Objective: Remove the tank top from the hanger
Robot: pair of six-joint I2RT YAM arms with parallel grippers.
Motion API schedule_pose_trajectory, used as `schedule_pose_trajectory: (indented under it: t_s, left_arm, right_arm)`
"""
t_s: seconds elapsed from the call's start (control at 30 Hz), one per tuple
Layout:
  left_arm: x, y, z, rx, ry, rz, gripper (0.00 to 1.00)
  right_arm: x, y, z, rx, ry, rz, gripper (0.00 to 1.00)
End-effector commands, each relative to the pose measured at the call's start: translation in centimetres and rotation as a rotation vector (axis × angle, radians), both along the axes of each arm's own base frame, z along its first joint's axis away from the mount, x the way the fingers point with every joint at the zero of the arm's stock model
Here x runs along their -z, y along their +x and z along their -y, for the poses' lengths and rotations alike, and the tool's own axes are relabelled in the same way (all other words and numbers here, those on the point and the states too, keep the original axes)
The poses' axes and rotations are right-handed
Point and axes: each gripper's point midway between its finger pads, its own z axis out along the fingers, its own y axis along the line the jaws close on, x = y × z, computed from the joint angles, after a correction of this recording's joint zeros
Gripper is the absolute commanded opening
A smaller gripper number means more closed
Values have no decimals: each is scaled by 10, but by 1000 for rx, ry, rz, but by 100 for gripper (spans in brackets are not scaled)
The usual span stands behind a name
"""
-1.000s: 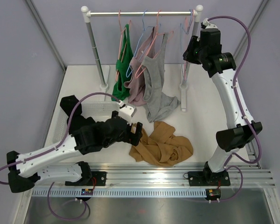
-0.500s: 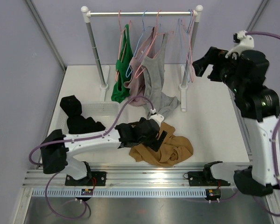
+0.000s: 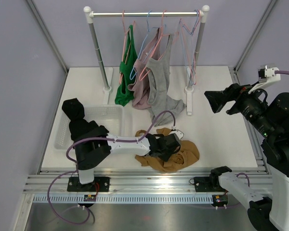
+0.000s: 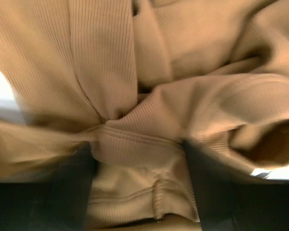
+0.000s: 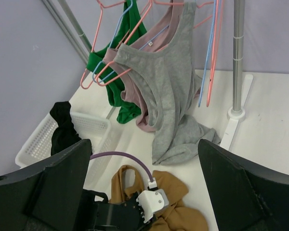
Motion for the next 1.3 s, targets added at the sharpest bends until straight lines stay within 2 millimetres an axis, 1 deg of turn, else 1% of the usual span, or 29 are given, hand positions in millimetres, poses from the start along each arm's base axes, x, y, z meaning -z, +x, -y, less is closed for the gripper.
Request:
schedule_pose_trajectory:
  t_s: [0.0,0.07,0.1,0.13,0.17,0.23,0.27,0.33,0.37,0.43,0.47,0.53,0.57,0.6,0.67,0.7,0.77,0.8,0.87,0.9,0.97,1.0,1.07,1.1,1.13,1.17,1.2,1.23,1.27]
  left_arm:
    - [-9,0,14,-14,-51,20,20]
    - [-27,5,9,-41,-73,58,5]
    - [-37,11,1,-70,-58,96,0]
    - [-60,15,0,-87,-96,127,0]
    - [-72,16,-10,-100,-84,145,0]
    - [-100,29,-23,-153,-94,226,0]
    - [-131,31,-34,-174,-128,263,0]
    - [-164,42,-54,-239,-142,353,0]
    - [-190,44,-70,-267,-157,386,0]
    - [-218,56,-96,-345,-145,469,0]
    - [-240,56,-113,-372,-144,493,0]
    - [-264,65,-141,-447,-125,562,0]
    - [-271,66,-158,-461,-89,578,0]
    - [-292,72,-175,-518,-118,607,0]
    - [-303,78,-198,-548,-100,625,0]
    - [-311,85,-217,-603,-107,629,0]
    - [-314,93,-240,-649,-88,636,0]
    - [-312,102,-258,-706,-75,622,0]
    - [-310,107,-279,-748,-64,616,0]
    - [-306,113,-297,-803,-53,595,0]
    - [-293,119,-315,-843,-13,562,0]
    - [-286,125,-332,-900,-4,531,0]
    - [-262,132,-349,-943,37,468,0]
    - [-250,137,-369,-1017,48,414,3]
    - [-240,138,-378,-1035,66,380,10]
    - [-215,142,-383,-1042,103,315,17]
    - [-205,143,-393,-1073,118,279,34]
    - [-196,144,-396,-1088,138,258,41]
    - [-183,145,-391,-1069,143,212,47]
  right_arm:
    - [2,-6,-5,-48,-24,10,99]
    - [1,-7,-5,-43,-22,13,99]
    - [1,-8,-2,-30,-18,17,100]
    - [1,-7,-1,-23,-18,19,100]
    - [0,-7,0,-14,-17,21,100]
    - [1,-6,2,-5,-17,23,100]
    - [2,-6,2,-5,-19,20,99]
    - [2,-5,2,-5,-17,23,100]
    - [2,-5,1,-6,-16,26,100]
    - [3,-5,1,-9,-16,26,100]
    - [2,-5,1,-8,-15,27,100]
    - [2,-4,0,-9,-12,29,100]
    - [1,-5,0,-12,-10,30,99]
    - [1,-5,-1,-17,-6,31,100]
    - [-1,-4,-1,-16,4,35,99]
    - [0,-4,-3,-25,8,35,99]
    - [-2,-4,-5,-33,17,40,99]
    - [-2,-3,-7,-42,20,39,99]
    - [-5,-2,-9,-49,26,43,100]
    - [-6,-1,-10,-56,28,45,100]
    - [-10,0,-13,-68,39,51,99]
    - [-11,0,-14,-75,42,54,100]
    - [-15,2,-17,-86,54,65,100]
    - [-15,4,-21,-106,57,58,99]
    - [-17,6,-24,-120,62,60,99]
    - [-17,8,-27,-131,66,56,100]
    - [-15,12,-33,-159,69,42,99]
    - [-15,17,-36,-170,77,38,99]
    - [-13,24,-43,-194,79,19,100]
